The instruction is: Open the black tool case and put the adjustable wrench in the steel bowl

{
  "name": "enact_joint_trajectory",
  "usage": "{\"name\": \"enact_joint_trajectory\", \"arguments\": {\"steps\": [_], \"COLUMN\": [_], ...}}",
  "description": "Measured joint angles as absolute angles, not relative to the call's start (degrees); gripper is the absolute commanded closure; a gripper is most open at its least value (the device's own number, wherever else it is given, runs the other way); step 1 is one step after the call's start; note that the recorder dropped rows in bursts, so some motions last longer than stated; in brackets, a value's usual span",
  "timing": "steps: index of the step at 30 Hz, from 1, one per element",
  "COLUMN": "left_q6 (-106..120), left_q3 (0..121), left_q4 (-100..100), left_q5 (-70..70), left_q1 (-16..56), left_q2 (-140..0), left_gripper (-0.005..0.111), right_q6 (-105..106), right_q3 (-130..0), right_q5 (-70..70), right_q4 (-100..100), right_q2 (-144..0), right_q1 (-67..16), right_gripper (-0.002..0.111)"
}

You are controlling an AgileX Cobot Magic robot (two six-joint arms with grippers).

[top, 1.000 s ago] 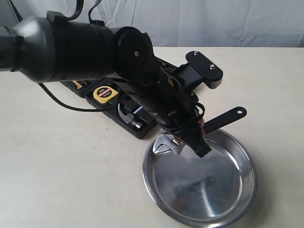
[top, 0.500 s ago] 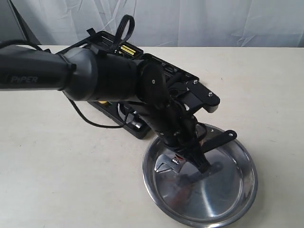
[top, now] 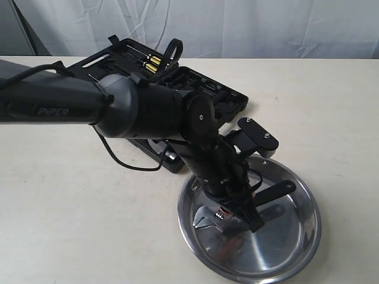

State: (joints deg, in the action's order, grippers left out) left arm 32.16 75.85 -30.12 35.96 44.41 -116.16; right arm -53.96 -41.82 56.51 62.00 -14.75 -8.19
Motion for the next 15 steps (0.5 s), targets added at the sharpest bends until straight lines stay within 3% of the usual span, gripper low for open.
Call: {"name": "enact_joint_trajectory", "arguments": {"steps": [4, 10, 13, 15], "left_q6": [32.2, 32.2, 32.2, 31.2], "left_q3": [75.8, 75.8, 75.8, 75.8], "left_q4": [-30.5, -30.5, -27.8, -24.7], "left_q5": [36.7, 37.6, 37.8, 37.9], "left_q1": [44.4, 44.4, 44.4, 44.4], "left_q2": [-116.2, -116.2, -116.2, -115.6], "left_gripper": [0.052, 0.049, 0.063, 0.085], "right_q6": [-54.0, -53.8, -53.4, -52.0], "right_q3": [-41.8, -41.8, -41.8, -41.8], "right_q5": [56.6, 56.6, 56.7, 56.1], "right_q4": [62.0, 61.4, 60.4, 58.5], "right_q2": [-14.8, -14.8, -14.8, -14.6], "right_q1": [-8.2, -8.2, -8.2, -8.2], "right_gripper": [0.109, 0.109, 0.109, 0.109]}}
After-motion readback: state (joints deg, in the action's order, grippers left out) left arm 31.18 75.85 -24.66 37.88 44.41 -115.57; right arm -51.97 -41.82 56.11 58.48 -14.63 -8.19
